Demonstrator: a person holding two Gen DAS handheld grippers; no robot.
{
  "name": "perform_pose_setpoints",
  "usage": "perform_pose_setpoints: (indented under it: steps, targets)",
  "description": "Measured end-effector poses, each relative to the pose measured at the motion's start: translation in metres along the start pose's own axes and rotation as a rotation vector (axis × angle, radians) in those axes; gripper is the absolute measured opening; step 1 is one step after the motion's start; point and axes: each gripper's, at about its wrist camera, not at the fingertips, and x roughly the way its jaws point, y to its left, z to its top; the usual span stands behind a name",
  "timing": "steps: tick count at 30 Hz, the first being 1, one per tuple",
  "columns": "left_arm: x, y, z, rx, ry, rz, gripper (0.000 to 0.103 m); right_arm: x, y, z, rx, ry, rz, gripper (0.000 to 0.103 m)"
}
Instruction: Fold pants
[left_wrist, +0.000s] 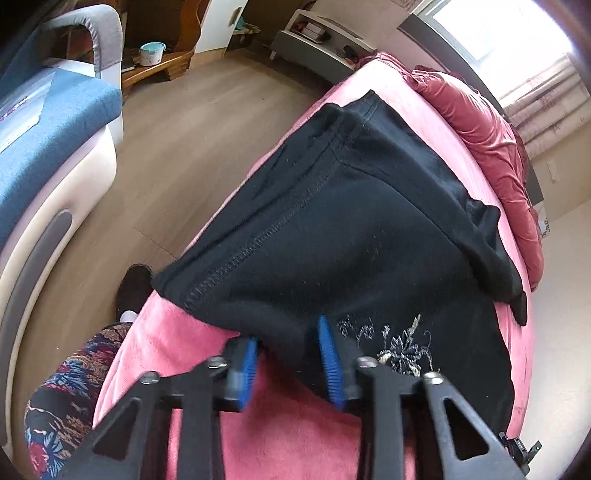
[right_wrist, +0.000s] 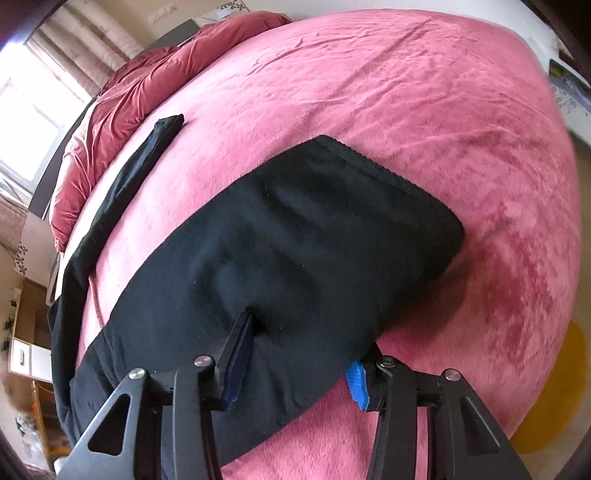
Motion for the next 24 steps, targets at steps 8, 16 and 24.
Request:
perform_pose_setpoints:
  steps: [8,16,24]
  targets:
    - [-0.042,-0.018,0.000,0.091,-0.104,-0.025,0.006,-0.016,0.018,0.022,-0.080,-0.033,-0.015,0.010]
    - [-0.092,-0.014,-0.020,0.118,-0.139,-0.079,0.006,-0.053,0.009,0.027,-0.130,-0.067,0.012,0.009]
    - [-0.092,0.004,-0.070,0.161,-0.041,-0.021,0.006,-0.050,-0.039,0.013,-0.099,-0.024,-0.056,0.009]
